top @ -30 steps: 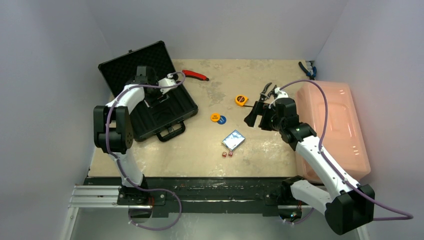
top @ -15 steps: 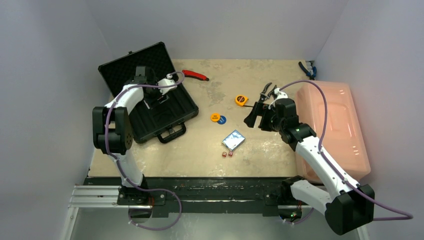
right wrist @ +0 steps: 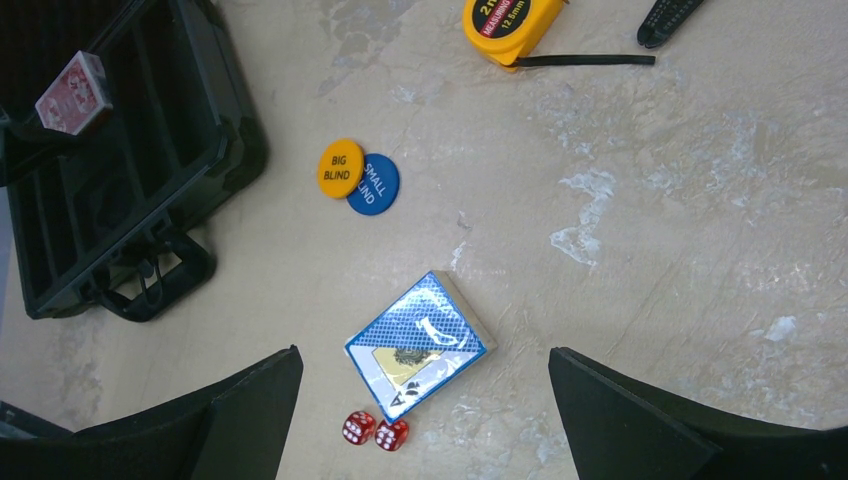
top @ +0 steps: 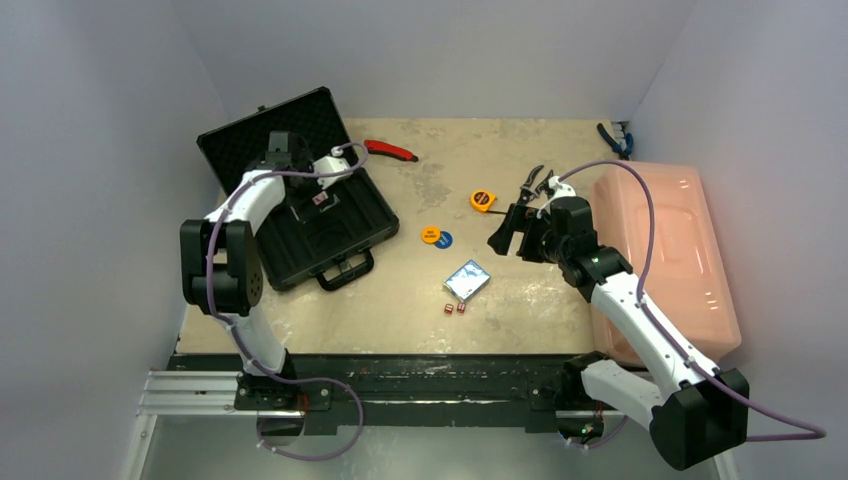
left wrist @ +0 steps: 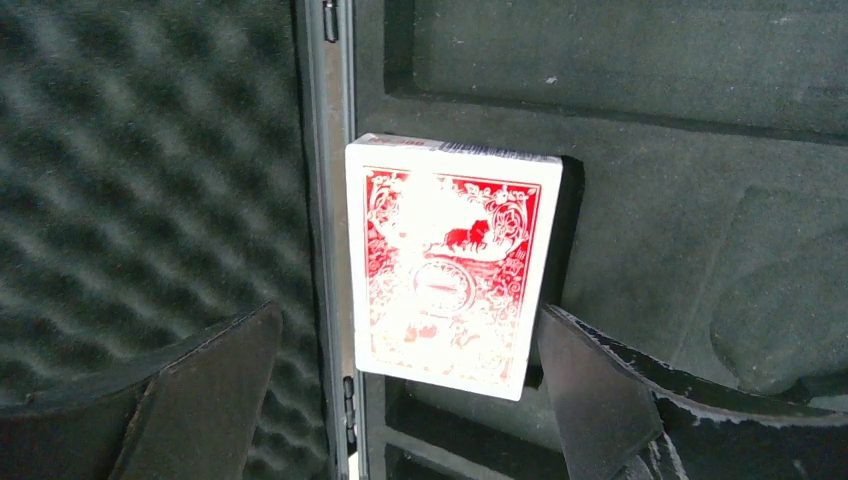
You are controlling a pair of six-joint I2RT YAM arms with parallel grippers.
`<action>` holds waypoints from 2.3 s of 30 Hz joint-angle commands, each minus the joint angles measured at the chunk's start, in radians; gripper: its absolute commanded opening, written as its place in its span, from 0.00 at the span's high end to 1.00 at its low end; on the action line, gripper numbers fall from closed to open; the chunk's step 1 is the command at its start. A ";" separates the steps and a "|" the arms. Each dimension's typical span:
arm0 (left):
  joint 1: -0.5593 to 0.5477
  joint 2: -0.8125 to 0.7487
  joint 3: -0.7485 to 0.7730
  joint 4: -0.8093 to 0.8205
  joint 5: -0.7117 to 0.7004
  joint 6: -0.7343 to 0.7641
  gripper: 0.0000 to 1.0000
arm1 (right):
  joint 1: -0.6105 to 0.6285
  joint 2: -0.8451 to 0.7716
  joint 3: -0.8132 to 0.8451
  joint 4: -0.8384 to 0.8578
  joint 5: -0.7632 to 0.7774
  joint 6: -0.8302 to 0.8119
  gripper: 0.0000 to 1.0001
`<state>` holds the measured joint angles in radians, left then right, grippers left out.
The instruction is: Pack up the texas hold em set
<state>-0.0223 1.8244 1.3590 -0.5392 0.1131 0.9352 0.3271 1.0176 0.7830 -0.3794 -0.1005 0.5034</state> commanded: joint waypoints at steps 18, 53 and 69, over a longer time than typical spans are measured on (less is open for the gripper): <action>0.044 -0.248 -0.118 0.456 0.128 -0.603 0.00 | 0.003 0.003 -0.001 0.036 0.012 -0.017 0.01; 0.056 0.007 0.187 -0.067 -0.166 -1.222 0.51 | 0.003 0.052 0.013 0.019 0.081 -0.019 0.01; 0.085 0.126 0.282 -0.077 -0.100 -1.202 0.58 | 0.004 0.065 0.010 0.021 0.081 -0.019 0.01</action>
<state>0.0345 1.9320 1.5875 -0.6235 -0.0223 -0.2760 0.3271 1.0748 0.7830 -0.3752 -0.0422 0.5030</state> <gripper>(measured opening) 0.424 0.987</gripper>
